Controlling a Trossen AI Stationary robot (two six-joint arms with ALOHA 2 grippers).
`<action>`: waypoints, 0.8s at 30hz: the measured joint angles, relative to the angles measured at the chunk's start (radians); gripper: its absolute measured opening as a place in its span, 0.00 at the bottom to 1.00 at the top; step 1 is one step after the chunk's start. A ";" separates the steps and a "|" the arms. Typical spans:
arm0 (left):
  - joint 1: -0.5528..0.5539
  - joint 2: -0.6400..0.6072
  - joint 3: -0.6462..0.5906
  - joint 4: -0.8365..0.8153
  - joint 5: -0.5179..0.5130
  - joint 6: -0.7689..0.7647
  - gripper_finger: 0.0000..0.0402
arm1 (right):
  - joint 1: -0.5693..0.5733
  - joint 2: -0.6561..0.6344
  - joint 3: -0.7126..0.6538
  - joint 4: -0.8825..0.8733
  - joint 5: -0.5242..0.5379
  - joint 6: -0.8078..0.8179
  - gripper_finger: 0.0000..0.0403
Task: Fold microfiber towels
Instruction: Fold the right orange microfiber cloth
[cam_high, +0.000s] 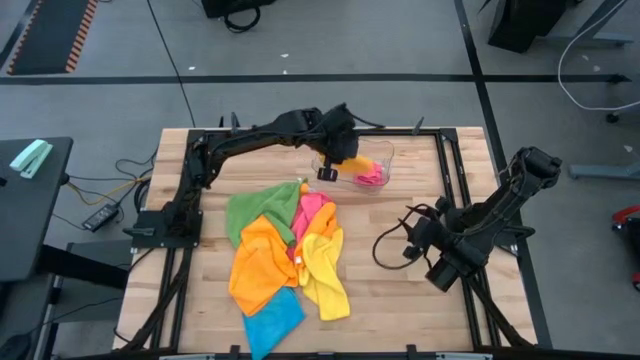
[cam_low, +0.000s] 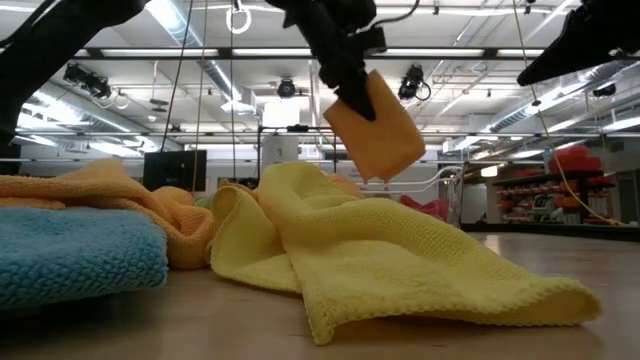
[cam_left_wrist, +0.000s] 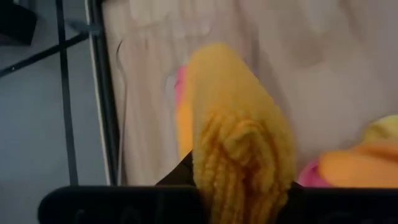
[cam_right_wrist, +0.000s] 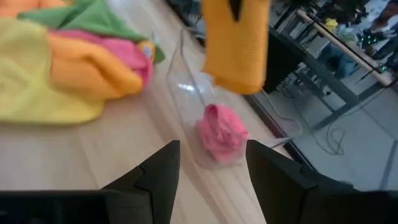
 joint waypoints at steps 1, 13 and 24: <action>-0.009 0.000 0.012 -0.011 0.001 -0.007 0.07 | -0.006 -0.019 -0.005 0.007 0.018 -0.008 0.48; -0.174 0.000 0.161 -0.156 -0.001 -0.100 0.09 | -0.150 -0.184 -0.010 0.505 -0.209 -0.705 0.48; -0.315 0.000 0.160 -0.145 -0.004 -0.354 0.09 | -0.142 -0.282 -0.010 0.734 -0.285 -0.995 0.58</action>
